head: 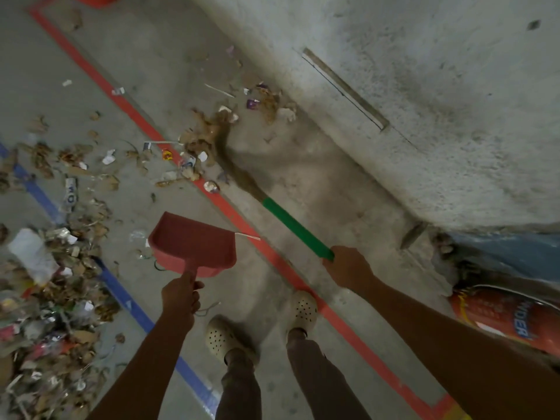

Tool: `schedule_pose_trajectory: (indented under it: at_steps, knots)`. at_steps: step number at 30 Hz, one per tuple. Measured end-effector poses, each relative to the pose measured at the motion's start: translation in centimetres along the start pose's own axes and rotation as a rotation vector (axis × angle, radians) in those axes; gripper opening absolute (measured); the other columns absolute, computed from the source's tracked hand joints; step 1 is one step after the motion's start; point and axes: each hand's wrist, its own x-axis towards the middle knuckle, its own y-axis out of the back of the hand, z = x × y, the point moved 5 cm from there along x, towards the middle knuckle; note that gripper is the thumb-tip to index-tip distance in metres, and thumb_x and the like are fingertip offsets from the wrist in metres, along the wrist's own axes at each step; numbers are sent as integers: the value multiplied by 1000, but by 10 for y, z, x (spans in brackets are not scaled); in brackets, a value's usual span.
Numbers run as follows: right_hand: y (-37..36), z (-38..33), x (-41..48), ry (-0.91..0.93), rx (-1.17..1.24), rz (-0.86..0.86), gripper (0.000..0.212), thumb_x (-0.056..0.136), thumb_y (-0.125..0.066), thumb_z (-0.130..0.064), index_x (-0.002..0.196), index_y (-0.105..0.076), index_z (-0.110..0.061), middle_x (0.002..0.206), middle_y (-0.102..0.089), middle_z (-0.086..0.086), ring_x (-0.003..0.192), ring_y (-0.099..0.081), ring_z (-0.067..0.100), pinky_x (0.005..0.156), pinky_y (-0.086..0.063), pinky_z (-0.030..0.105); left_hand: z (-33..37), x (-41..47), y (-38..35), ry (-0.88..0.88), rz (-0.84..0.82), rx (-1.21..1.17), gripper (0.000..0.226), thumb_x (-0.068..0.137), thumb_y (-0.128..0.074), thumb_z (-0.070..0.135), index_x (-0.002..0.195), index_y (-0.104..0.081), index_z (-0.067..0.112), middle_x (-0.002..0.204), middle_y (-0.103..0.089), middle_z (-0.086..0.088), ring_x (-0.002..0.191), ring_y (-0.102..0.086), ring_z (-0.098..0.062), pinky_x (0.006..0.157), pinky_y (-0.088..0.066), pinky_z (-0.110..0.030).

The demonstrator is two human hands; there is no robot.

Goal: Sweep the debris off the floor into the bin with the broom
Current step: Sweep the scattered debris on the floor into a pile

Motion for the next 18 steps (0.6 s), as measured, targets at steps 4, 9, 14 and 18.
schedule_pose_trajectory:
  at_steps: [4,9,14,18]
  knots:
    - [6,4,-21,17,113,49,23,100,-54,-39,85,-50,-21,67,-51,-5,56,-48,8,50,-36,21,-4,-1,11,23,23,-24,41,92,-67,42,72,-55,9,67,-53,-9,35,-32,-8,36,-24,-17]
    - [19,13,-24,-137,293,145,28,99,-54,-40,93,-57,-13,75,-62,7,62,-61,22,51,-48,30,2,6,14,45,7,-77,43,92,-67,42,68,-54,9,67,-54,-9,38,-31,-10,39,-24,-22]
    - [15,-18,15,-370,442,175,35,98,-57,-32,98,-64,2,74,-64,11,55,-58,22,47,-45,26,12,26,22,88,-35,-174,39,95,-65,38,72,-51,10,73,-56,-11,35,-29,-7,34,-21,-17]
    - [-27,-79,39,-356,299,72,32,97,-58,-29,102,-62,3,82,-67,10,56,-59,18,45,-48,25,16,51,51,134,-36,-264,31,98,-59,28,74,-50,9,72,-54,-10,31,-28,-6,33,-20,-16]
